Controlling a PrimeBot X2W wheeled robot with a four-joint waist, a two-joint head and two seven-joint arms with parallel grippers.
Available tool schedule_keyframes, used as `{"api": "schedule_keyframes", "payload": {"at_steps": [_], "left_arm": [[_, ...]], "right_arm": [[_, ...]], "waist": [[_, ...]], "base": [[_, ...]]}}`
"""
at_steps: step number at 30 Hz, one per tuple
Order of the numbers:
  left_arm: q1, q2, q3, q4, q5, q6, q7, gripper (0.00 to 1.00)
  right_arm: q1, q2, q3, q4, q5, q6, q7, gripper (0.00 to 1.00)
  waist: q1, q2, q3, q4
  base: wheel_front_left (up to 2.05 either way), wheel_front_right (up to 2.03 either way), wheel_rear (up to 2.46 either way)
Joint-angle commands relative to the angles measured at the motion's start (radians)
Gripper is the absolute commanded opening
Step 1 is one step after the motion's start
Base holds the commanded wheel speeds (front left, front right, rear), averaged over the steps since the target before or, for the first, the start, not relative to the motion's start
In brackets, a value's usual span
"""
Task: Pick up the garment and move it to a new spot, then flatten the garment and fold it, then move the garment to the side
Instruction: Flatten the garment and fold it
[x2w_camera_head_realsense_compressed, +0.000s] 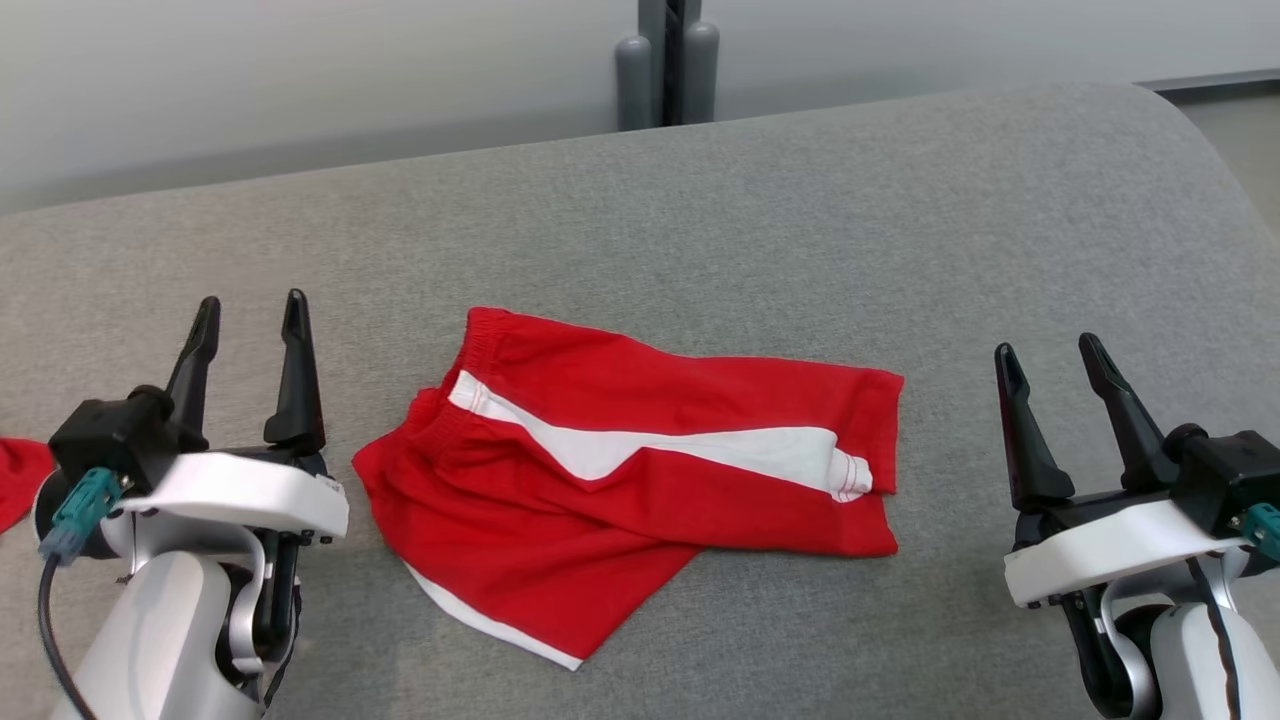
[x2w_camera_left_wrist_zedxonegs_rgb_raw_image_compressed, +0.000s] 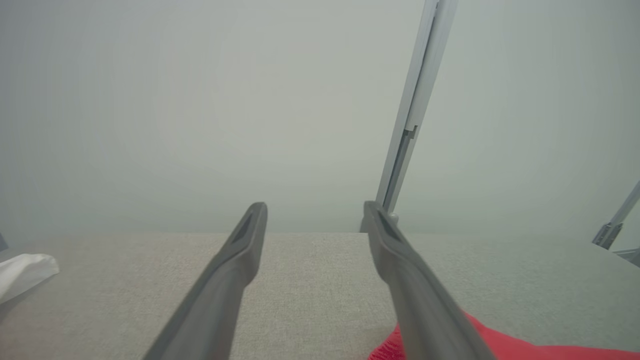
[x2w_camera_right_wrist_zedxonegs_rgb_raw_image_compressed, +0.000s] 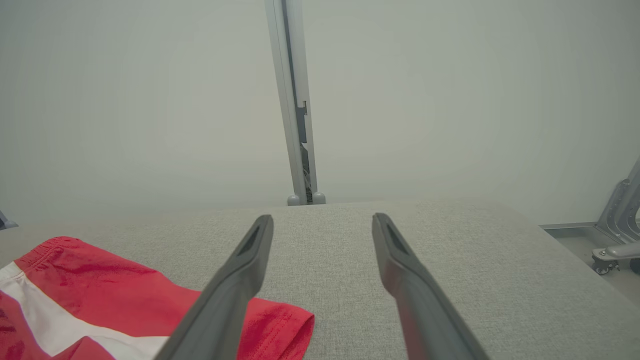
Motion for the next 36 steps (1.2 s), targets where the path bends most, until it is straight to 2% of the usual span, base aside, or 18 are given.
{"api": "schedule_keyframes", "payload": {"at_steps": [1,7,12,16,31,33,36], "left_arm": [[0.015,0.006,0.010,-0.023,0.012,0.008,-0.009,1.00],[0.140,0.038,0.023,-0.194,0.100,0.066,-0.028,1.00],[0.225,0.079,0.004,-0.276,0.163,0.119,0.000,1.00],[0.262,0.094,-0.007,-0.319,0.178,0.142,0.036,1.00],[0.262,0.111,-0.023,-0.371,0.183,0.162,0.089,1.00],[0.254,0.113,-0.026,-0.373,0.184,0.158,0.097,1.00],[0.236,0.100,-0.048,-0.369,0.127,0.112,0.152,1.00]], "right_arm": [[0.009,-0.005,0.001,-0.007,-0.005,0.000,0.004,1.00],[0.033,-0.005,-0.001,-0.023,-0.030,0.000,0.020,1.00],[0.056,-0.006,0.000,-0.042,-0.044,0.000,0.036,1.00],[0.071,-0.005,-0.005,-0.049,-0.048,0.000,0.041,1.00],[0.074,-0.005,0.001,-0.064,-0.037,0.000,0.049,1.00],[0.073,-0.005,0.002,-0.065,-0.035,0.000,0.049,1.00],[0.071,-0.005,0.006,-0.064,-0.035,0.000,0.048,1.00]], "waist": [[0.0000,0.0000,-0.011,0.014],[0.0000,0.0000,-0.030,0.051],[0.0000,0.0000,-0.035,0.067],[0.0000,0.0000,-0.034,0.073],[0.0000,0.0000,-0.035,0.063],[0.0000,0.0000,-0.033,0.062],[0.0000,0.0000,-0.025,0.056]], "base": [[0.00,0.00,0.00],[0.00,0.00,0.00],[0.00,0.00,0.00],[0.00,0.00,0.00],[0.00,0.00,0.00],[0.00,0.00,0.00],[0.00,0.00,0.00]]}}
